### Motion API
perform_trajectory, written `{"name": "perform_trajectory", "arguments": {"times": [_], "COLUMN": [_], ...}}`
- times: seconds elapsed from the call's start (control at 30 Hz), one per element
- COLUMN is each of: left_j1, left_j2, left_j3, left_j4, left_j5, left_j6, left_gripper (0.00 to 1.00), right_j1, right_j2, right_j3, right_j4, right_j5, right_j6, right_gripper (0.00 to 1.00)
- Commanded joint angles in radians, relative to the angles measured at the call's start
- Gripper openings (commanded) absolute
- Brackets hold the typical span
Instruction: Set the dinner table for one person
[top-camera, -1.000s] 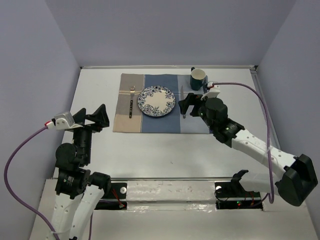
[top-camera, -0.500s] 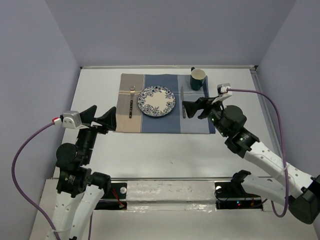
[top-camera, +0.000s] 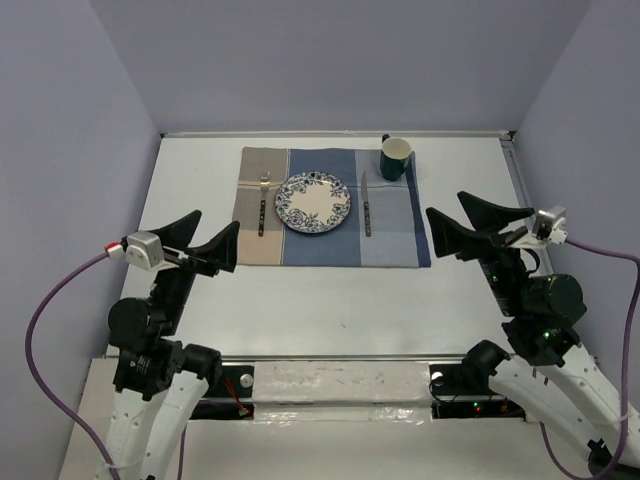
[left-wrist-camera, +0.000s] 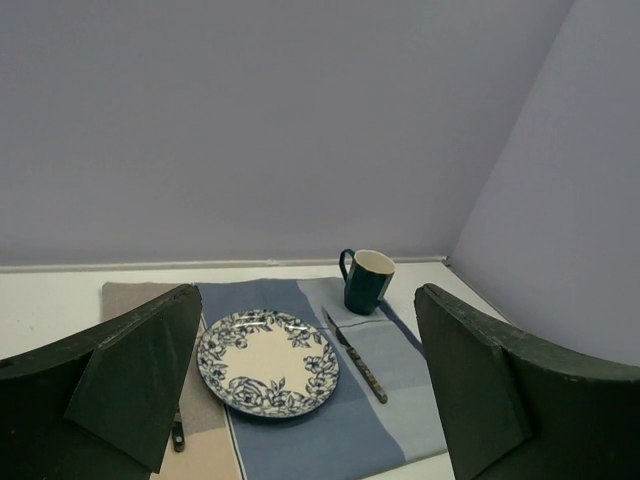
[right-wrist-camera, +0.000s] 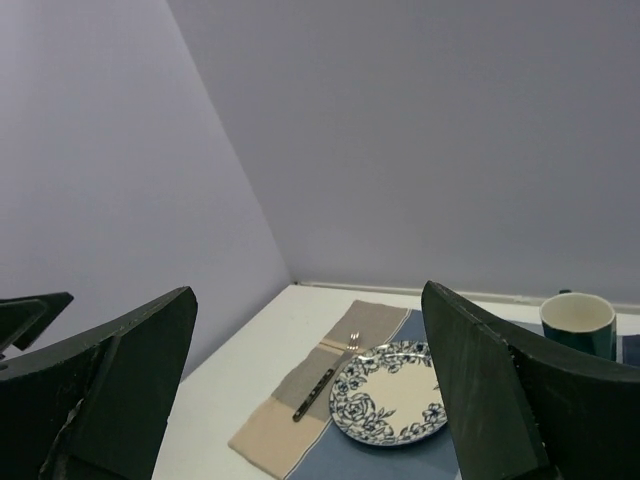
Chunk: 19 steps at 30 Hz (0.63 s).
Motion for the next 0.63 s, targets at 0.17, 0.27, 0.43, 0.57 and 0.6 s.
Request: {"name": "perform_trajectory", "arguments": {"times": [0.17,0.27,0.43,0.57,0.6], "left_j1": [0.011,0.014,0.021,0.024,0.024], "left_j2": [-0.013,-0.019,-0.021,-0.013,-0.013], "left_j3": [-0.009,-0.013,-0.014,-0.013,-0.013], "left_j4": [0.086,0.099,0.12,0.122,0.123], "left_j5": [0.073,0.081,0.092,0.099,0.101], "left_j6": [0.01,0.007,0.0,-0.006,-0.009], "left_gripper": [0.99,0.99,0.99,0.99,0.99], "right_j1": [0.01,0.01,0.01,0.01,0.01], "right_j2": [-0.063,-0.075,-0.077,-0.072,-0.069], "right_j3": [-0.046,-0.052,-0.047,-0.039,-0.039], "right_j4": [0.051,0.042,0.047,0.047,0.047], "right_j5": [0.029,0.04,0.061,0.058,0.058], "right_j6": [-0.062,-0.07,-0.088,-0.093,-0.091], "right_gripper": [1.0,1.0,1.0,1.0,1.0]}}
